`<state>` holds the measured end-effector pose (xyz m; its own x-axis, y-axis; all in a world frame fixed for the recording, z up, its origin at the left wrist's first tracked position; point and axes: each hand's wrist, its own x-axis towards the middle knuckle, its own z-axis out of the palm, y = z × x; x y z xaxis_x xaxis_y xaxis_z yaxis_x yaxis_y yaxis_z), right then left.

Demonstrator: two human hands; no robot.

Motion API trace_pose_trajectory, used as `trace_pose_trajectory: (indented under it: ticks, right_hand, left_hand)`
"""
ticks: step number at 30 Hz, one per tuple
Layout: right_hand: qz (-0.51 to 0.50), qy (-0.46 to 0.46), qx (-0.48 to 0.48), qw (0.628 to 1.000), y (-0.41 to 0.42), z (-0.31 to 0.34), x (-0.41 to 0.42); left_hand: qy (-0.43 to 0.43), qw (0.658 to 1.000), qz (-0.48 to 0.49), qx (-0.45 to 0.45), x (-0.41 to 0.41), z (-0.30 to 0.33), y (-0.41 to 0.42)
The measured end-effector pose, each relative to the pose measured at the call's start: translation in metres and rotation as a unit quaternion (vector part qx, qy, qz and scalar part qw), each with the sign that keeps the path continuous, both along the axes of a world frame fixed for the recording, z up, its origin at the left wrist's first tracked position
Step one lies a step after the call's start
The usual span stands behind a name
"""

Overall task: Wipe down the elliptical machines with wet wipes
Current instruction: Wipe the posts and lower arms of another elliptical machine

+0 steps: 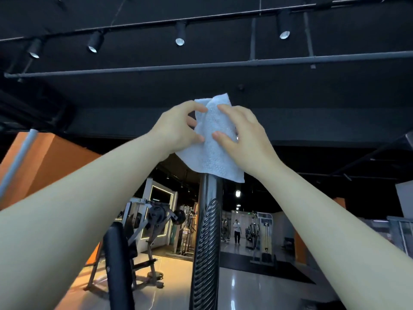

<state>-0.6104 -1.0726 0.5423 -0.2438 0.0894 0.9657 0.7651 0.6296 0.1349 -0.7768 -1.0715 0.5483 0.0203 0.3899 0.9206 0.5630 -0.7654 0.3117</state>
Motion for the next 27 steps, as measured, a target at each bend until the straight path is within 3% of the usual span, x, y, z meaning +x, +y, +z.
trace_pose_trajectory:
  ticks: [4,10,14,18,21,23,27]
  right_hand:
    - [0.003,0.026,0.002,1.0,-0.015,0.002,-0.001]
    - [-0.049,-0.06,-0.059,0.995,-0.035,0.003,0.01]
    - [-0.07,-0.064,-0.055,0.994,-0.046,0.0,0.025]
    - [-0.062,-0.041,-0.058,0.996,-0.059,0.002,0.035]
    - [-0.05,-0.047,-0.052,0.996,-0.069,0.003,0.031]
    - [-0.041,-0.053,-0.044,0.997,-0.078,0.002,0.025]
    - [-0.047,-0.044,-0.029,0.998,-0.089,0.002,0.018]
  left_hand:
    - [0.05,0.997,0.062,-0.003,-0.001,-0.004,-0.006]
    - [-0.015,1.0,0.01,0.025,-0.009,-0.014,-0.007]
    - [-0.043,0.999,-0.01,0.03,-0.014,-0.02,-0.015]
    - [-0.012,0.999,-0.017,0.042,-0.014,-0.027,-0.023]
    - [0.02,0.995,-0.004,0.103,-0.002,-0.037,-0.029]
    - [0.038,0.991,-0.029,0.128,0.007,-0.044,-0.034]
    - [0.04,0.986,-0.145,0.071,0.019,-0.052,-0.051]
